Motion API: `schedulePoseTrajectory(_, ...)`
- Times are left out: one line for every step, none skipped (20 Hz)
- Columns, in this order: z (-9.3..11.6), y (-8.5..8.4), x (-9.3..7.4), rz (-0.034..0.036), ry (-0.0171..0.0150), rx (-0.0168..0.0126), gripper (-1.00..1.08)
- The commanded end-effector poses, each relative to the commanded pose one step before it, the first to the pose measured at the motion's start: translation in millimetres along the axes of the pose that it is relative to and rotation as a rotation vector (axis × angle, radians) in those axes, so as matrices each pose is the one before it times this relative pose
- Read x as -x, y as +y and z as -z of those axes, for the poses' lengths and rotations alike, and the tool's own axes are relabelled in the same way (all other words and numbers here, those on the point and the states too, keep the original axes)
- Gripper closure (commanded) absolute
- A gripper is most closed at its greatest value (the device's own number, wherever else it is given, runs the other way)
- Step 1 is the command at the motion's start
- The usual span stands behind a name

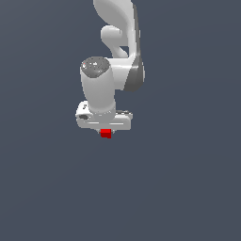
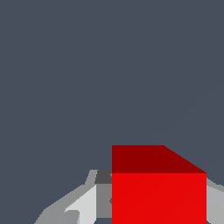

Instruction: Pick up the red cube and move it to a goal position.

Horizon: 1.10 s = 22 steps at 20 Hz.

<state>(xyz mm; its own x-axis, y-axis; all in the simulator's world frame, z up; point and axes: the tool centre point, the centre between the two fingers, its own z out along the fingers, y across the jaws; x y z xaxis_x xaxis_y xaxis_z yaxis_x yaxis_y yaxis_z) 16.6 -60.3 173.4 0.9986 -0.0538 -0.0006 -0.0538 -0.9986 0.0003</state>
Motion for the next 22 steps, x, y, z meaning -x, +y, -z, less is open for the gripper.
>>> schedulePoseTrajectory(30.17,-7.34,-0.71,-0.00019,0.00031,0.00030,1.08)
schedulePoseTrajectory(11.19,-2.77,-0.53,0.00000,0.00000,0.00000,1.08)
schedulePoseTrajectory(10.79,-2.67,-0.55,0.00000,0.00000,0.00000,1.08)
schedulePoseTrajectory(10.31,-2.55,-0.55,0.00000,0.00000,0.00000,1.08)
schedulePoseTrajectory(9.75,-2.42,-0.55,0.00000,0.00000,0.00000,1.08)
schedulePoseTrajectory(9.14,-2.27,-0.55,0.00000,0.00000,0.00000,1.08)
schedulePoseTrajectory(8.51,-2.12,-0.58,0.00000,0.00000,0.00000,1.08)
schedulePoseTrajectory(7.82,-1.95,-0.61,0.00000,0.00000,0.00000,1.08)
schedulePoseTrajectory(7.15,-1.79,-0.63,0.00000,0.00000,0.00000,1.08)
schedulePoseTrajectory(6.54,-1.64,-0.63,0.00000,0.00000,0.00000,1.08)
schedulePoseTrajectory(5.94,-1.50,-0.60,0.00000,0.00000,0.00000,1.08)
schedulePoseTrajectory(5.36,-1.35,-0.55,0.00000,0.00000,0.00000,1.08)
schedulePoseTrajectory(4.77,-1.21,-0.51,0.00000,0.00000,0.00000,1.08)
schedulePoseTrajectory(4.19,-1.06,-0.46,0.00000,0.00000,0.00000,1.08)
schedulePoseTrajectory(3.61,-0.92,-0.42,0.00000,0.00000,0.00000,1.08)
schedulePoseTrajectory(3.03,-0.77,-0.38,0.00000,0.00000,0.00000,1.08)
schedulePoseTrajectory(2.46,-0.63,-0.35,0.00000,0.00000,0.00000,1.08)
schedulePoseTrajectory(1.88,-0.49,-0.32,0.00000,0.00000,0.00000,1.08)
schedulePoseTrajectory(1.49,-0.51,-0.20,0.00046,0.00028,-0.00043,1.08)
schedulePoseTrajectory(0.74,-0.20,-0.27,0.00000,0.00000,0.00000,1.08)
schedulePoseTrajectory(0.17,-0.06,-0.24,0.00000,0.00000,0.00000,1.08)
schedulePoseTrajectory(-0.40,0.09,-0.22,0.00000,0.00000,0.00000,1.08)
